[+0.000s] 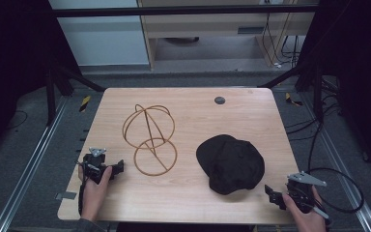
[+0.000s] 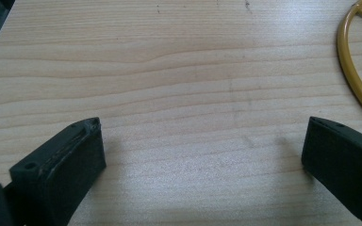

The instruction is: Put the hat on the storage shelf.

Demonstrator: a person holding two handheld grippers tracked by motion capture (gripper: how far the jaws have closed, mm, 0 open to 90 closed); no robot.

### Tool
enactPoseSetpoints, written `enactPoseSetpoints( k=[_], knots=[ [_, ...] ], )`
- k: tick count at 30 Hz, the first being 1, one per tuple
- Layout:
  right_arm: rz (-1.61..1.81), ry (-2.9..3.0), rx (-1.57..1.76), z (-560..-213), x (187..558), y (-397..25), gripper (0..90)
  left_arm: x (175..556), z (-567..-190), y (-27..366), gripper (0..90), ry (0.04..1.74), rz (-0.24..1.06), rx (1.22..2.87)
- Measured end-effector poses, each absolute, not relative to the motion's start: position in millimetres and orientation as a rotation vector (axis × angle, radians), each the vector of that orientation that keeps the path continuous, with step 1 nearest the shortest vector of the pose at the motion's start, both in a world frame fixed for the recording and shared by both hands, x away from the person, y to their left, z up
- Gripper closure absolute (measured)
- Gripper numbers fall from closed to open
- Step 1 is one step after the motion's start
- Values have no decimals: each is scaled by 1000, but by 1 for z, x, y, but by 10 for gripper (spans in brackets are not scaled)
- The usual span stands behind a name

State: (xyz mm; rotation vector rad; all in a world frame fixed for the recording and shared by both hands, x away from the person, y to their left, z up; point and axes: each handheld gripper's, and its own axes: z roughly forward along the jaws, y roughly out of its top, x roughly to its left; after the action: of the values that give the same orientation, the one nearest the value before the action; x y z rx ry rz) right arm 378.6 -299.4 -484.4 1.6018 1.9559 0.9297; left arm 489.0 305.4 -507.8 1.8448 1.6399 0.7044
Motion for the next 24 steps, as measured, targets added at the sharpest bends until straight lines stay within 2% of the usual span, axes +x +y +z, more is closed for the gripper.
enactPoseSetpoints(
  k=[9, 15, 24],
  knots=[
    [990, 2004, 1496, -441, 367, -284, 87, 489, -508, 303, 0, 1640, 703, 1847],
    [947, 2117, 1348, -417, 381, -254, 70, 489, -508, 302, 0, 1636, 704, 1850],
    [917, 2215, 1270, -403, 404, -222, 66, 488, -508, 301, 0, 1634, 701, 1850]
  ],
)
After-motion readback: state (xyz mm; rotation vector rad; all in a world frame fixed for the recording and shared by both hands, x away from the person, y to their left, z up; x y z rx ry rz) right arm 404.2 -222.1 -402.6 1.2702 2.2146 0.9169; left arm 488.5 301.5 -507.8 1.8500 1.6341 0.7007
